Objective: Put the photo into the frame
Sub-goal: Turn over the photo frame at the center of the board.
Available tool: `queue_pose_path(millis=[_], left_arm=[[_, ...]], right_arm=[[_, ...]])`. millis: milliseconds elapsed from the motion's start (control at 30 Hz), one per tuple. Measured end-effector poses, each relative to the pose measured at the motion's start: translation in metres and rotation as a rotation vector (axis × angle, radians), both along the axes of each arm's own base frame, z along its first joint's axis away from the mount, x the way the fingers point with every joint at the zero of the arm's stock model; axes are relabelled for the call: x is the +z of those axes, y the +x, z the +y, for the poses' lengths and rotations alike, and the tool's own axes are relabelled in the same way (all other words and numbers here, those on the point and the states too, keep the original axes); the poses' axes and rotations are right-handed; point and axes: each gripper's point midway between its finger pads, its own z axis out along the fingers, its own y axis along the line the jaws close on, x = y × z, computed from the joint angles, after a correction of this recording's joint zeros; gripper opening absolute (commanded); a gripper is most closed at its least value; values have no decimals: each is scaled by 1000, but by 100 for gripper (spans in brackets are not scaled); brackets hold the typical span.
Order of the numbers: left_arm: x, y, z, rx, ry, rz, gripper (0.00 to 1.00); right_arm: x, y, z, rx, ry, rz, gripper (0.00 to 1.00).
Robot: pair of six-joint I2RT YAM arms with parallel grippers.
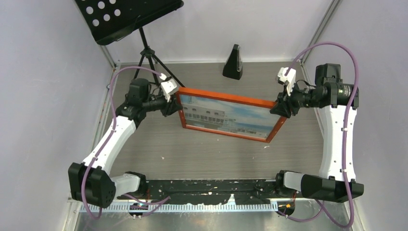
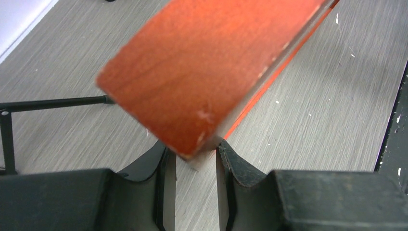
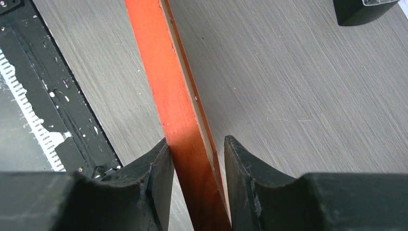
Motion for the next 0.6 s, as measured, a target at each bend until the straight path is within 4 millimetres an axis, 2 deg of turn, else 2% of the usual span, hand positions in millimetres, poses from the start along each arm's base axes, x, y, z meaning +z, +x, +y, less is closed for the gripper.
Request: queue_pose_path(millis=[133,300,400,600], left_arm=[[0,14,-4,14,3,49,0],[1,34,-9,17,13,127,0],[0,46,-13,20,14,169,0],[-5,41,-26,-11,-24,250,0]], right_arm=[[0,17,-3,-19,9,21,46],[1,42,-9,-63,15,33,51],[1,59,-13,-85,18,24,59],[-7,95,-29,-168,-15,11,76]])
